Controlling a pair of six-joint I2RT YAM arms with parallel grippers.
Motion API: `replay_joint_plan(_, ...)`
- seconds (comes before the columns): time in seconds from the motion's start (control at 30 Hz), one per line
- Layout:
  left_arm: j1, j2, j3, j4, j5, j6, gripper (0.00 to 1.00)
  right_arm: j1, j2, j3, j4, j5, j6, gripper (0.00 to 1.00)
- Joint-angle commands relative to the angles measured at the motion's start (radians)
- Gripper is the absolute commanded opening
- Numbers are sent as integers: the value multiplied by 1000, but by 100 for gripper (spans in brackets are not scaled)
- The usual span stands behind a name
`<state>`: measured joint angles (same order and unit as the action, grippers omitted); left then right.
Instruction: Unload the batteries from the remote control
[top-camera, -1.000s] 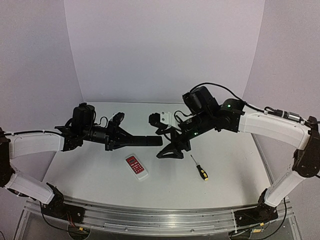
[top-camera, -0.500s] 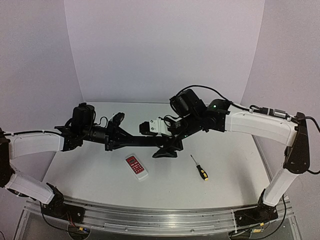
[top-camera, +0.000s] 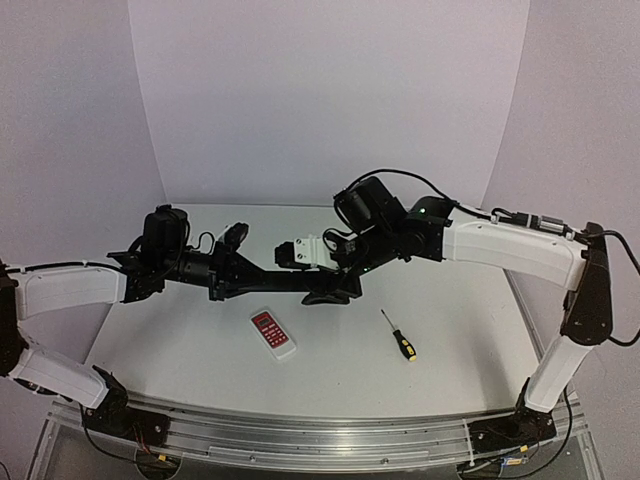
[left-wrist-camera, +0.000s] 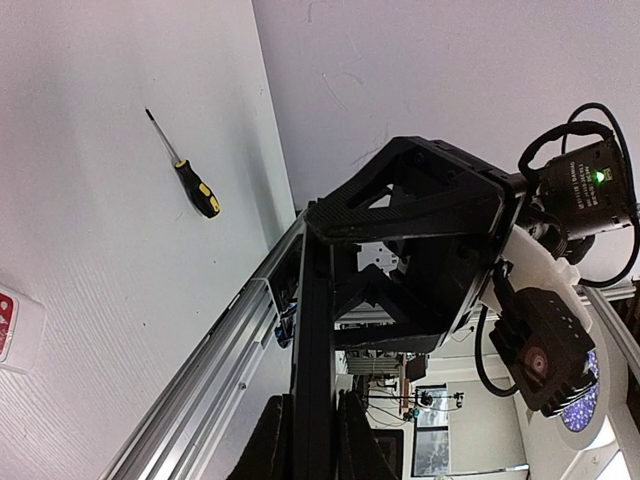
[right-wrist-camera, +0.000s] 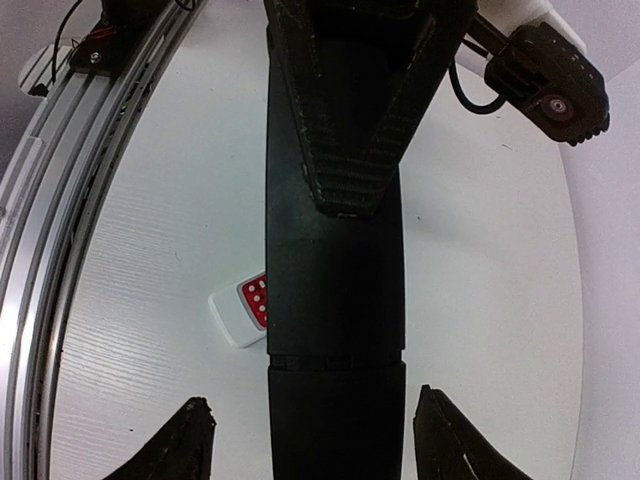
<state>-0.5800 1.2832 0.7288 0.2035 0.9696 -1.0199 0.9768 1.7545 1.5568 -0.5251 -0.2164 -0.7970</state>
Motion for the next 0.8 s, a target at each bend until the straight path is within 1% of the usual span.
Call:
replay_joint_plan(0.0, -4, -42, 4, 30, 23, 13, 0, 4, 13, 41, -2, 1, 6, 63)
replay_joint_plan(0.1, -4, -49, 4, 22, 20, 16, 0, 4, 11, 43, -2, -3, 12, 62)
replay_joint_plan(0.23, -4, -54, 2, 22, 23, 10, 0, 4, 13, 44, -1, -3, 14, 55)
replay_joint_plan(0.3, -4, -59, 1, 20, 25, 13, 0, 5, 15, 47, -1, -4, 18, 46)
replay_joint_plan(0.53, -4, -65, 2, -19, 20, 21, 0, 6, 14, 63, -1, -8, 61, 26)
replay_joint_plan(0.77, -4, -42, 5, -106, -24, 71, 0, 5, -25, 22, -1, 15, 99, 23)
